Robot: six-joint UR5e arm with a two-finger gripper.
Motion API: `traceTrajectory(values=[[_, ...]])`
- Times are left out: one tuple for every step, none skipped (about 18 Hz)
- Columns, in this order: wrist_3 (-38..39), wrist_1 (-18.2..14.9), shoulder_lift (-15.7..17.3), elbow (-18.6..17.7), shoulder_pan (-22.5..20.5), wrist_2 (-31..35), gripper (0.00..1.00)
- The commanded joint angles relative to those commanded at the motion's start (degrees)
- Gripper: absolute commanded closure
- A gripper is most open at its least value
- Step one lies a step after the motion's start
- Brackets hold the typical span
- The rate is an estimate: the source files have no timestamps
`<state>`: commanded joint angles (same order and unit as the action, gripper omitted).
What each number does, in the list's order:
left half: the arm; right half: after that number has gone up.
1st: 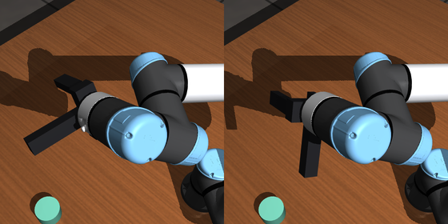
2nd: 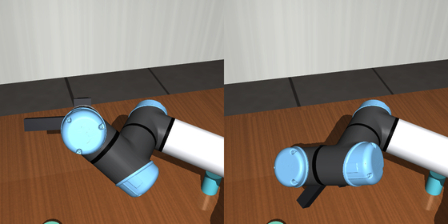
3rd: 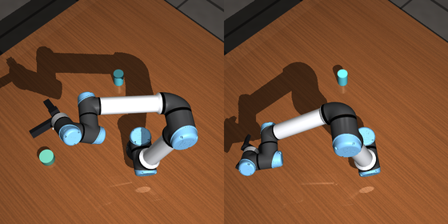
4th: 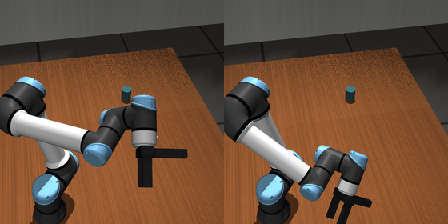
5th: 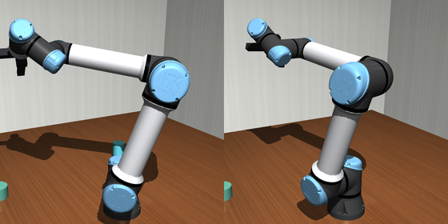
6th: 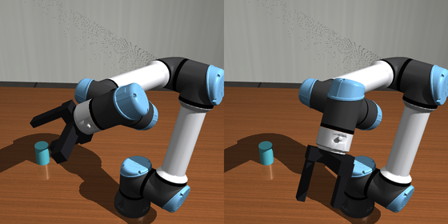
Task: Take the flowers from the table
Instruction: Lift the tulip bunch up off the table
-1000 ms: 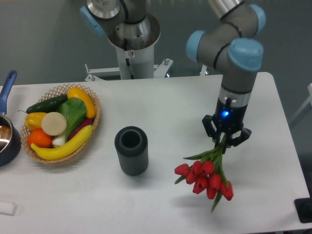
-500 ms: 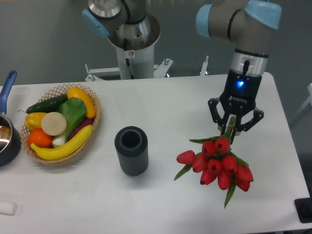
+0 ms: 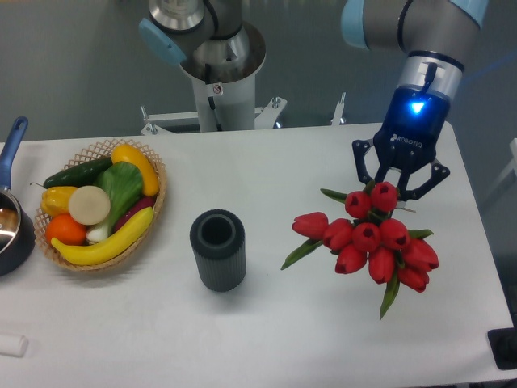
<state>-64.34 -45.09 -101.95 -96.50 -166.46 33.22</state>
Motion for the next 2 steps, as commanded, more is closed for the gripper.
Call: traceTrajectory(values=[[0.0,0.0,0.0,0.09,-0.01,0.0,0.7],[0.0,-0.09,0.0,0.0,-0.01,-0.17,0.7]])
